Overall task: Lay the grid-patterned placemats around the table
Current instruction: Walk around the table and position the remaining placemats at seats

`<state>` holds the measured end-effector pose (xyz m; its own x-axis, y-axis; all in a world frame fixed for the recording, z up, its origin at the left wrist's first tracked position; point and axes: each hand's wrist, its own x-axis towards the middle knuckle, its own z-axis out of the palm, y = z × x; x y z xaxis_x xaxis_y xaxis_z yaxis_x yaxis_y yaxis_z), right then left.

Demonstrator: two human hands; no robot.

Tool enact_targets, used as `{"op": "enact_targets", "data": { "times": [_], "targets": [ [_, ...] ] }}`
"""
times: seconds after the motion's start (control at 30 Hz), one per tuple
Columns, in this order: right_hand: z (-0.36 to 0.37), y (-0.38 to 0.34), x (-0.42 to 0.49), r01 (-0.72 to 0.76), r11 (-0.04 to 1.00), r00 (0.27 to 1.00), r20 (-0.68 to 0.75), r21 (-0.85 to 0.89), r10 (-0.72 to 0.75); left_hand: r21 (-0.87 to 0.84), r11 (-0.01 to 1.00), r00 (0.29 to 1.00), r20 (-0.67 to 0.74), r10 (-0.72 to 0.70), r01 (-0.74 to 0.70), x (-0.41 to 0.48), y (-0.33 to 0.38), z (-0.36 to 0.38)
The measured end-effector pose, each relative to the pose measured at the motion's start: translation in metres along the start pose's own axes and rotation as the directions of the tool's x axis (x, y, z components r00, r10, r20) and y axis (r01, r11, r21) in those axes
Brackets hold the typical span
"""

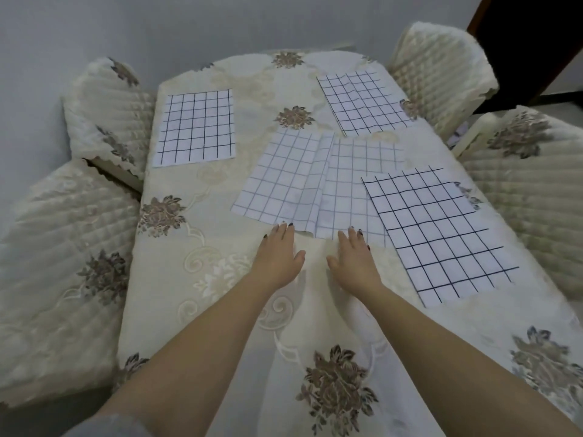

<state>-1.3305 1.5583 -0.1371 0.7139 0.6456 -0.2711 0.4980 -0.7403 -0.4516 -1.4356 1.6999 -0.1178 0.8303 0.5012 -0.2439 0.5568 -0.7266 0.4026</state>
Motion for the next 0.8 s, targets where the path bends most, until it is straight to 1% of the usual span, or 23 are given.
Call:
{"op": "enact_targets", "data": {
  "times": [0.07,0.13,0.2,0.3,0.47,0.67,0.8],
  "targets": [
    [0.002,0.002,0.014,0.006,0.996,1.000,0.028,-0.094,-0.003,0.094,0.995,0.999,0.053,0.010,-0.015,0.017,0.001,0.007],
    [0.006,0.004,0.023,0.013,0.989,0.998,0.055,-0.146,-0.005,0.153,0.987,0.997,0.064,0.030,-0.040,0.029,0.002,0.015],
    [0.011,0.007,0.029,0.024,0.981,0.998,0.059,-0.191,-0.013,0.180,0.982,0.998,0.056,0.042,-0.051,0.036,0.003,0.022],
    [0.018,0.010,0.033,0.028,0.972,0.999,0.028,-0.234,-0.022,0.217,0.975,0.998,0.050,0.035,-0.045,0.040,0.003,0.032],
    [0.023,0.011,0.031,0.027,0.972,1.000,0.008,-0.233,-0.026,0.236,0.972,0.999,0.032,0.006,-0.013,0.037,0.001,0.039],
    [0.023,0.013,0.025,0.030,0.973,0.999,0.046,-0.227,-0.020,0.229,0.973,0.999,0.022,-0.028,0.022,0.023,0.001,0.039],
    [0.025,0.011,0.011,0.038,0.972,0.997,0.070,-0.231,-0.022,0.242,0.969,0.996,0.048,-0.071,0.057,0.007,-0.004,0.039]
  ]
}}
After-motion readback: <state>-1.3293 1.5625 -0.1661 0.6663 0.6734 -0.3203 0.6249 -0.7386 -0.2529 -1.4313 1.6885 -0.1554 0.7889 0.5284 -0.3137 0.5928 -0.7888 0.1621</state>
